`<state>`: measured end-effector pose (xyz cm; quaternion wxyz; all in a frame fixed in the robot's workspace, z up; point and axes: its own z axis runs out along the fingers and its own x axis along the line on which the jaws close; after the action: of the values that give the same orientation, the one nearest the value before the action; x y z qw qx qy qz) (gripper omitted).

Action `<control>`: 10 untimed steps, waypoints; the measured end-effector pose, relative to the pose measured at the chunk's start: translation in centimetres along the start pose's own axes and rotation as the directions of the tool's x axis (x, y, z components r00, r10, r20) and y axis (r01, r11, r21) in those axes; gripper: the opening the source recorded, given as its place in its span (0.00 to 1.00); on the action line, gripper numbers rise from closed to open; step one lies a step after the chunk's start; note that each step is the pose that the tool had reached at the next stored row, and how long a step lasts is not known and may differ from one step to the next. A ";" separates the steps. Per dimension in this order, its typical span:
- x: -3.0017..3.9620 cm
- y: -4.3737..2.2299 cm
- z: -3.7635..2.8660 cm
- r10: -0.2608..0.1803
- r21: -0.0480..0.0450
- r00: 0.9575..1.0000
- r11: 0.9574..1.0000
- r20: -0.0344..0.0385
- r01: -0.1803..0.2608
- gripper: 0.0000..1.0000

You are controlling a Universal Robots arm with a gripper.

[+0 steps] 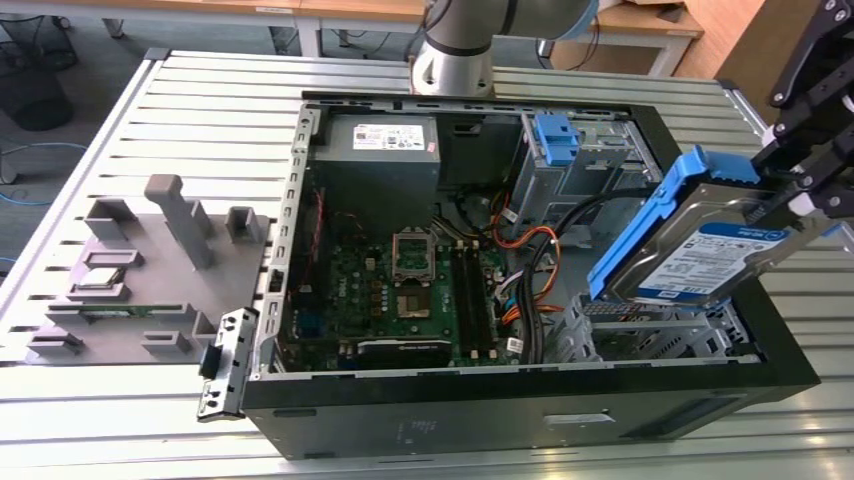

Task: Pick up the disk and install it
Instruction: 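Pick up the disk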

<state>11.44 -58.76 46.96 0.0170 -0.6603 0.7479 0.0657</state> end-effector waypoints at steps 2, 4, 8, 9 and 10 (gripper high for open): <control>-0.02 -0.13 -0.01 0.000 0.000 1.000 1.000 0.000 0.000 0.35; -0.02 -0.14 0.00 0.000 0.000 1.000 1.000 0.000 0.000 0.35; -0.02 -0.16 0.03 0.000 0.000 1.000 1.000 0.000 0.000 0.35; -0.01 -0.16 0.07 0.000 0.000 1.000 1.000 0.000 0.000 0.35; 0.00 -0.16 0.14 0.000 0.000 1.000 1.000 0.001 0.000 0.35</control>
<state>11.60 -58.76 46.80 0.0172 -0.6603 0.7479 0.0659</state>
